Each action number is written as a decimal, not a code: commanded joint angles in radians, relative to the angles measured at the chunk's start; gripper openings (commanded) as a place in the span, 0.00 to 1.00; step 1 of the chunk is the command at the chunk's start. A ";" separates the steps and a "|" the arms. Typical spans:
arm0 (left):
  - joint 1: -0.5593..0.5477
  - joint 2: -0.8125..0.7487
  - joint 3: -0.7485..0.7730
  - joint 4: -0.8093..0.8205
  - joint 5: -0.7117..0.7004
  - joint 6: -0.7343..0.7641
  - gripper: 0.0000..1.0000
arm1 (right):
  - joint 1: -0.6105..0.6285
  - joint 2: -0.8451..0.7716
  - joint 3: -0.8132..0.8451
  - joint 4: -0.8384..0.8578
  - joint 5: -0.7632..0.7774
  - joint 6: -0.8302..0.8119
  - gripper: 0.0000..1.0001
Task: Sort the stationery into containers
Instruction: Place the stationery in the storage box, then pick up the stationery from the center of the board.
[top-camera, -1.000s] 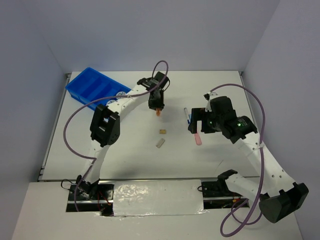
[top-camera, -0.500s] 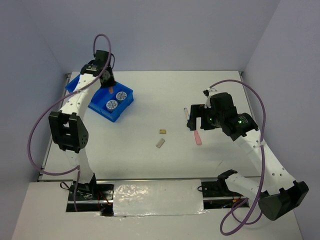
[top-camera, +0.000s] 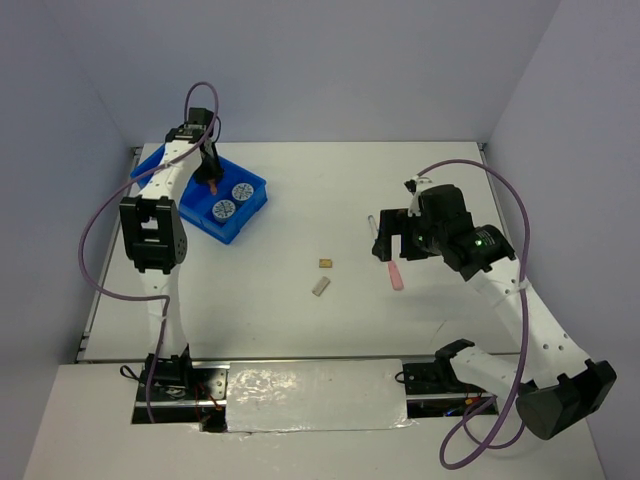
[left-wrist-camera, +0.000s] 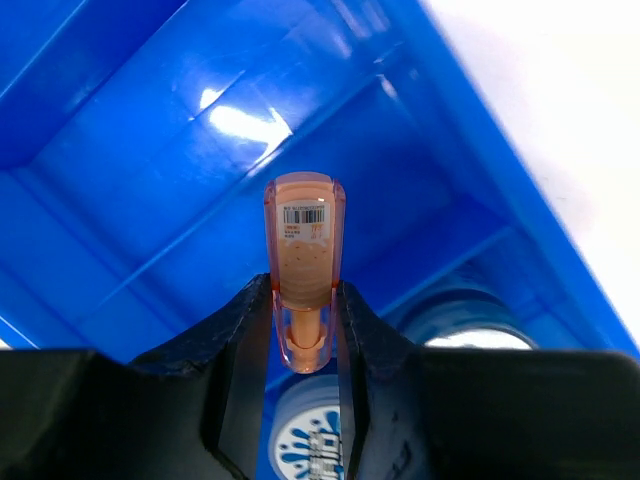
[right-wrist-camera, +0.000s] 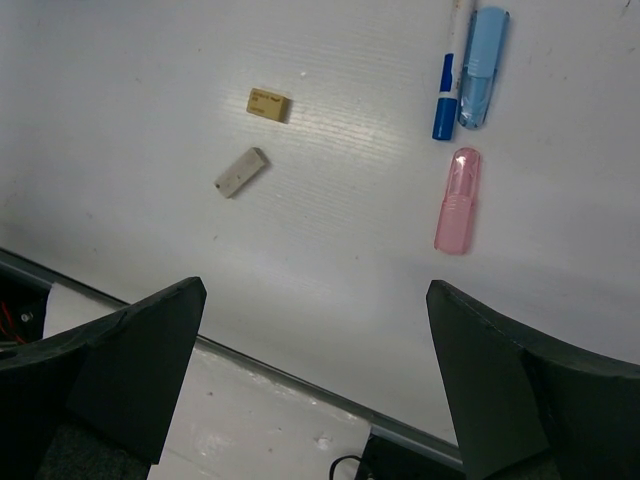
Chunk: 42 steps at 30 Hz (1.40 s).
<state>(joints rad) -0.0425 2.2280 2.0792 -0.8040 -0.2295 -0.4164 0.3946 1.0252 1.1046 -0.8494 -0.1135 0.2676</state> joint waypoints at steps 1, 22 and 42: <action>0.021 0.008 0.032 -0.012 0.001 0.013 0.32 | -0.003 0.006 0.014 0.049 -0.009 -0.001 1.00; -0.479 -0.289 -0.261 0.081 0.064 -0.041 0.99 | -0.057 0.148 -0.051 0.029 0.170 0.131 0.99; -0.622 -0.424 -0.280 -0.077 0.076 -0.119 0.99 | -0.097 0.507 -0.267 0.320 0.227 0.087 0.71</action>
<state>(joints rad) -0.6567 1.8732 1.8332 -0.8692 -0.1669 -0.5308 0.3000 1.5028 0.8314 -0.6067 0.0673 0.3824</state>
